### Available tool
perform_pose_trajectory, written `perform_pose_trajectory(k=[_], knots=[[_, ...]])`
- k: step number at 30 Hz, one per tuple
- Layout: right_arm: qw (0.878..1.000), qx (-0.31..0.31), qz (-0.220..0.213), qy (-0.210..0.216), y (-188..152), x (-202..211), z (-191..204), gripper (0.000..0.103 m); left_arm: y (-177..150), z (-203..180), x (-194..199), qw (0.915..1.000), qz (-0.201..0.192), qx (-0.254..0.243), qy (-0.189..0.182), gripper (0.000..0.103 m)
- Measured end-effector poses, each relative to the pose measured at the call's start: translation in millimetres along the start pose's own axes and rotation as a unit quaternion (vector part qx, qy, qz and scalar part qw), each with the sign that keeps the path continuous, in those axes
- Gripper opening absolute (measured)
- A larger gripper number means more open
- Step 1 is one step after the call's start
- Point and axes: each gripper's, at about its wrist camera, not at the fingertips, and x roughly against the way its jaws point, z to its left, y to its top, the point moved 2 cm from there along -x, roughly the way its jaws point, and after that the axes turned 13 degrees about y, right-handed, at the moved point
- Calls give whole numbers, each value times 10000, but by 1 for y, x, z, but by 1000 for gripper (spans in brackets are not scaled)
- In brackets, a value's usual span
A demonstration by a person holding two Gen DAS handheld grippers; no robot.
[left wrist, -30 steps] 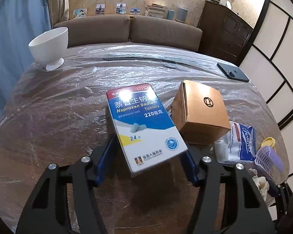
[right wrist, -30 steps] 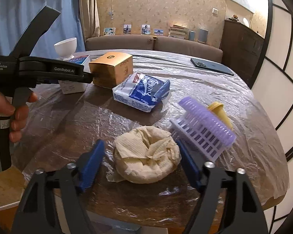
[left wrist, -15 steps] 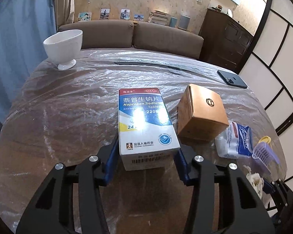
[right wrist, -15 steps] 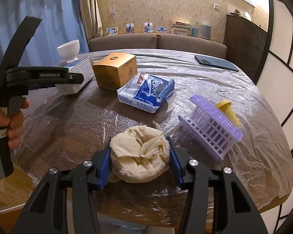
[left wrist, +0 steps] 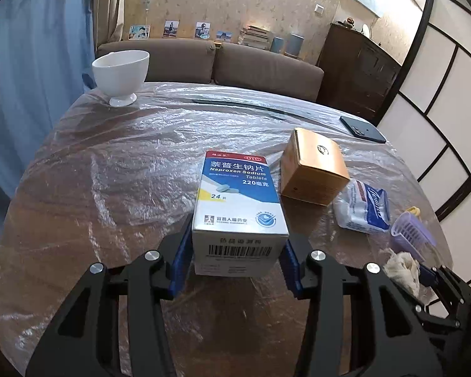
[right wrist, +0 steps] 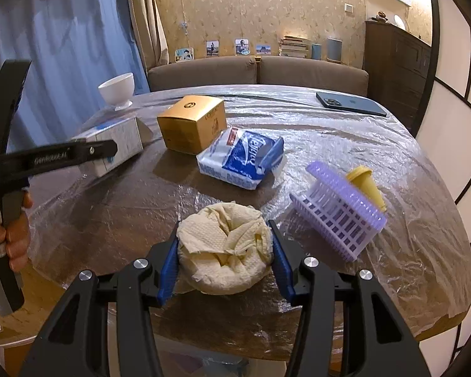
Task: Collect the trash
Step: 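Lift the medicine box and cloth bundle and carry both toward the trash bin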
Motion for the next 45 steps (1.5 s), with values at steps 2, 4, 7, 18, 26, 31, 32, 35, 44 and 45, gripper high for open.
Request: perform_pose_trajectory(k=[2,4,7,18,26,31,32,35,44,45], knots=[[10000,-10,-2,28,2,2,0,50,-1,0,5,10000,-47,8,-24,49],[10000,-26,-4,48,3,3,0,50,-1,0,10,9999,-118,15,-18,49],[10000,-20,-1,61,5,4,1,50,0,2,19,9997,-243,40,-31,49],[9996,159,58,239,6,6,12,50,-8,7,36,9994,-297,106,-109,49],[9992,64,224,335,6,7,10,50,-20,4,44,9996,-244,38,-115,49],[9988,5,280,410,7,16,8,50,-28,1,52,9995,-234,-73,-178,49],[9988,8,274,412,7,18,8,50,-30,0,53,9995,-230,-93,-195,49],[9988,45,261,411,6,25,9,50,-36,-1,57,9994,-179,-151,-246,49],[9983,-13,334,473,-2,36,8,50,-56,-3,74,9987,-162,-281,-383,49],[9983,-16,339,473,-3,37,8,50,-59,-3,76,9986,-149,-307,-404,49]])
